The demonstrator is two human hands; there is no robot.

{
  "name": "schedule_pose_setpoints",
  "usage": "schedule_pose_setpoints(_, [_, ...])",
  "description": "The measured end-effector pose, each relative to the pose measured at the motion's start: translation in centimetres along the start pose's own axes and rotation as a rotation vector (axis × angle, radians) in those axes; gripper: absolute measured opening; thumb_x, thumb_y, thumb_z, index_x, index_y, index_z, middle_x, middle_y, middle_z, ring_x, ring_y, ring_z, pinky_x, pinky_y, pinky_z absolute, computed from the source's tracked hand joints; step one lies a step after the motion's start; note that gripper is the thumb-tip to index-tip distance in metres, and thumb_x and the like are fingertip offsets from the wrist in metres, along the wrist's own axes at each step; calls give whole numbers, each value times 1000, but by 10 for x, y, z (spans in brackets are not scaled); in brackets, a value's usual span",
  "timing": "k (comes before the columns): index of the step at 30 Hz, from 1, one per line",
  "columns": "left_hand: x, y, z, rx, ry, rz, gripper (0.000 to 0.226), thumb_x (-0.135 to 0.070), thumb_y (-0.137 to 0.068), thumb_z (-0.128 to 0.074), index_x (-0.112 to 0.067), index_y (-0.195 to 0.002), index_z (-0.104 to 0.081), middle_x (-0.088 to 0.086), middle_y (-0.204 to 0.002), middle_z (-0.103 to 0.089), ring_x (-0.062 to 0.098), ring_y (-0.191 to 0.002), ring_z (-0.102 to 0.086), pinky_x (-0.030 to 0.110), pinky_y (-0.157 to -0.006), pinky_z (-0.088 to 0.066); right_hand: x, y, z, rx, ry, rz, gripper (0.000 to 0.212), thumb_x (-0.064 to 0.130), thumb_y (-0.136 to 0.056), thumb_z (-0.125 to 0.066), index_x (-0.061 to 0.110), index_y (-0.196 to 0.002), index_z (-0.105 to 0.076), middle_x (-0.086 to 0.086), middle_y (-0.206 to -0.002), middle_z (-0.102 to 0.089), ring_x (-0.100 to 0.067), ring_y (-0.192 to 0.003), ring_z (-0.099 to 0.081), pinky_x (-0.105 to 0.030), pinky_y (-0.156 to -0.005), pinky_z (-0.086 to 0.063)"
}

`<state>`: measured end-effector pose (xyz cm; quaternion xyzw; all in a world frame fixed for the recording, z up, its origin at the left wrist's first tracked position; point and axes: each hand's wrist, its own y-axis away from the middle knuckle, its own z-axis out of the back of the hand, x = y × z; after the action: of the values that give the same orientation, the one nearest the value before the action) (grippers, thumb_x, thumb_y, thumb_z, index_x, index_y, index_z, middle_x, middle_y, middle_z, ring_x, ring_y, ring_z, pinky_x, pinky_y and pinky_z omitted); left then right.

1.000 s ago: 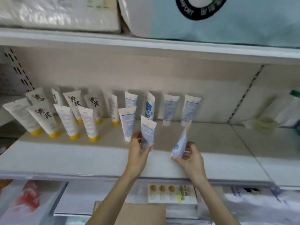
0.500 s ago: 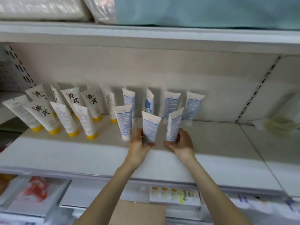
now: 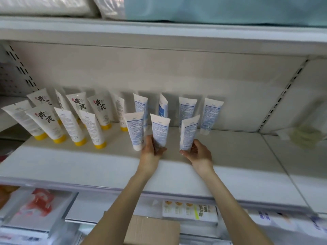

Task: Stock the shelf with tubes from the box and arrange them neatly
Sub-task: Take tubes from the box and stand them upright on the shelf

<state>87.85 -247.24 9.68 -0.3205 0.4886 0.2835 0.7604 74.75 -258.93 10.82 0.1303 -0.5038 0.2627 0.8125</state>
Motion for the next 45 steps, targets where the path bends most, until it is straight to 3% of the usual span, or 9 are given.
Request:
schedule_pose_setpoints(10, [-3, 3, 1, -19, -18, -9, 38, -3, -81, -68, -7, -110, -44, -1, -90, -56, 14, -77, -48, 9, -58, -35, 2, -1, -4, -42, -27, -22, 28, 17, -68, -82, 16, -93, -70, 6, -72, -66, 4, -61, -57, -5, -56, -41])
schedule_pose_setpoints(16, [0, -1, 1, -14, -15, 7, 34, -4, -79, -70, -13, -96, -41, -9, -79, -52, 0, -69, -47, 4, -57, -35, 1, -1, -5, -38, -34, -18, 28, 19, -69, -81, 20, -94, -70, 2, -72, -68, -5, -61, -58, -8, -55, -40])
schedule_pose_setpoints(19, [3, -3, 0, -20, -2, 19, 35, -5, -78, -71, -14, -94, -42, -9, -75, -52, 0, -66, -46, 6, -57, -36, -1, -2, -7, -38, -20, -13, 27, 22, -69, -81, 23, -93, -69, 3, -73, -69, -6, -62, -59, -9, -55, -40])
schedule_pose_setpoints(24, [4, -4, 0, -10, 20, 35, 34, -8, -77, -72, -17, -87, -41, -6, -71, -47, 4, -63, -42, 11, -55, -35, 0, 0, -7, -51, -21, -15, 24, 21, -70, -80, 32, -85, -65, 17, -65, -64, 10, -55, -57, -6, -53, -39])
schedule_pose_setpoints(28, [5, -4, 0, -5, 25, 45, 37, -7, -77, -73, -23, -83, -40, -5, -71, -47, 9, -64, -42, 11, -54, -35, -1, 0, -9, -59, 11, -22, 21, 25, -70, -80, 30, -85, -67, 15, -66, -65, 5, -56, -58, -7, -52, -38])
schedule_pose_setpoints(32, [-8, 1, 3, 49, 22, 64, 38, -6, -78, -72, -13, -100, -42, 0, -90, -56, 15, -81, -50, 6, -60, -37, 4, 2, -5, -30, 40, -51, 22, 23, -74, -77, 16, -94, -69, -3, -84, -71, -17, -76, -64, -20, -61, -42])
schedule_pose_setpoints(36, [-18, 11, 12, 132, -35, 86, 52, -11, -79, -73, -2, -118, -41, 9, -116, -55, 23, -106, -52, 19, -80, -38, 10, 22, 1, -35, -16, -98, 42, 21, -78, -75, -1, -112, -62, -17, -112, -66, -29, -106, -60, -31, -84, -44])
schedule_pose_setpoints(42, [-37, 49, 45, 185, -93, 63, 51, -23, -87, -65, -4, -129, -44, 10, -130, -52, 18, -113, -50, 14, -79, -31, 29, 80, 8, -19, 57, -119, 55, 29, -84, -69, 2, -129, -53, -10, -123, -61, -23, -115, -56, -23, -90, -40])
schedule_pose_setpoints(45, [-46, 71, 67, 203, -21, 59, 52, -30, -88, -63, -8, -132, -44, 7, -136, -51, 18, -123, -48, 21, -93, -36, 49, 110, 2, -34, 91, -74, 55, 32, -86, -66, 7, -132, -51, -7, -130, -58, -15, -111, -54, -19, -87, -38])
